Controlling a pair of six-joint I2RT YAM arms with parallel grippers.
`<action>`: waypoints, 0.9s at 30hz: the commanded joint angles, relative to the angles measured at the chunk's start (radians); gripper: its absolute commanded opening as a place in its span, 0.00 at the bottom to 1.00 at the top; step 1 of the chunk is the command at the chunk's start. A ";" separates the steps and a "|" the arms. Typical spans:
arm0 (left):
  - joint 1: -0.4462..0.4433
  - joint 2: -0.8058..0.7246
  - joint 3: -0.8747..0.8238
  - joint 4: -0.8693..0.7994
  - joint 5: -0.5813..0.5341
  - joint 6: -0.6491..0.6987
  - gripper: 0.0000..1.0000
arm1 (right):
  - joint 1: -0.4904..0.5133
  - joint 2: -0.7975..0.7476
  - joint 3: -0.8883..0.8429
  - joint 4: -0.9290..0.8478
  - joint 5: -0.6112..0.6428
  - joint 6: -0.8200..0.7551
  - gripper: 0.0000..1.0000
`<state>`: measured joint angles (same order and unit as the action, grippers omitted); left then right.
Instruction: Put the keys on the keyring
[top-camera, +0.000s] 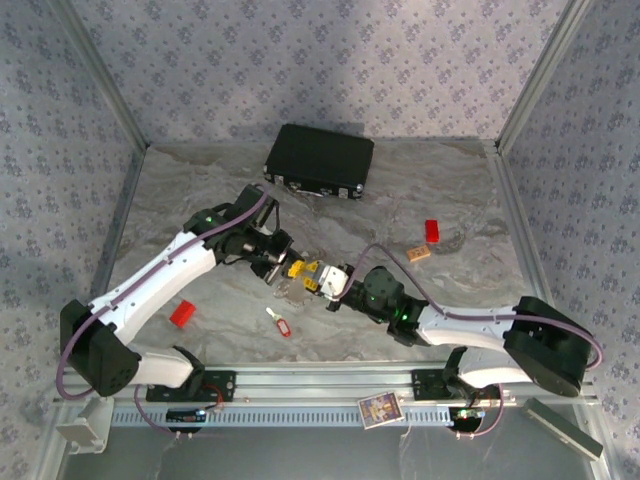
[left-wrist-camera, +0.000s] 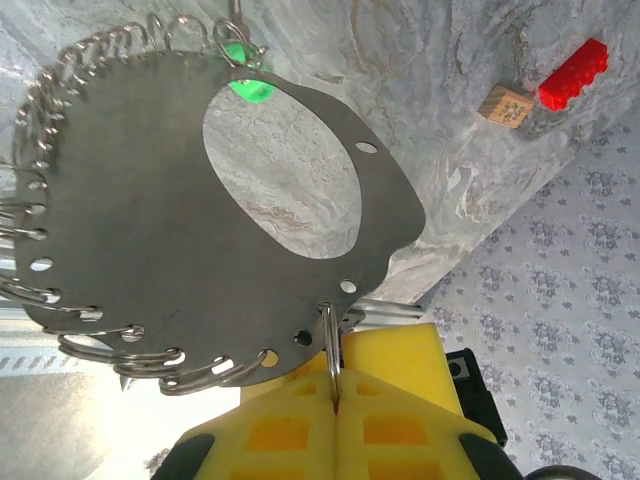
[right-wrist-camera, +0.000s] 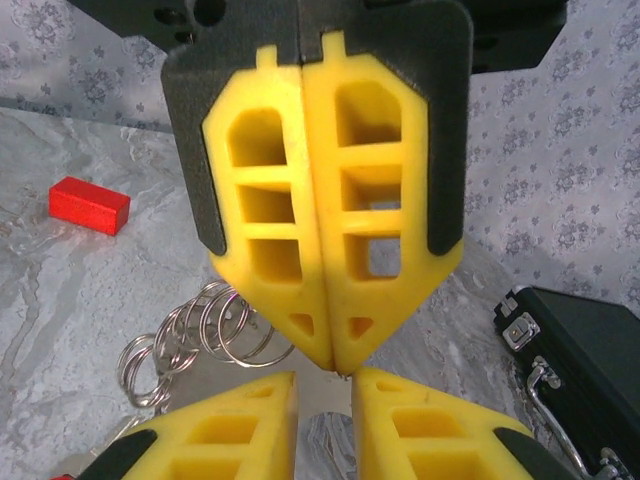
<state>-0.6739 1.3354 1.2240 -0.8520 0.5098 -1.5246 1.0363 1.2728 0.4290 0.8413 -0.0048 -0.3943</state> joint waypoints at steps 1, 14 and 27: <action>0.002 -0.029 0.002 0.018 0.057 -0.090 0.00 | 0.011 0.018 0.025 0.051 0.034 -0.018 0.22; -0.005 -0.032 0.002 0.021 0.064 -0.088 0.00 | 0.015 0.058 0.038 0.101 0.095 -0.014 0.18; -0.009 -0.032 -0.002 0.018 0.069 -0.089 0.00 | 0.014 0.068 0.043 0.137 0.093 -0.001 0.14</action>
<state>-0.6750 1.3350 1.2240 -0.8341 0.5335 -1.5471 1.0435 1.3392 0.4412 0.9249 0.0757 -0.4011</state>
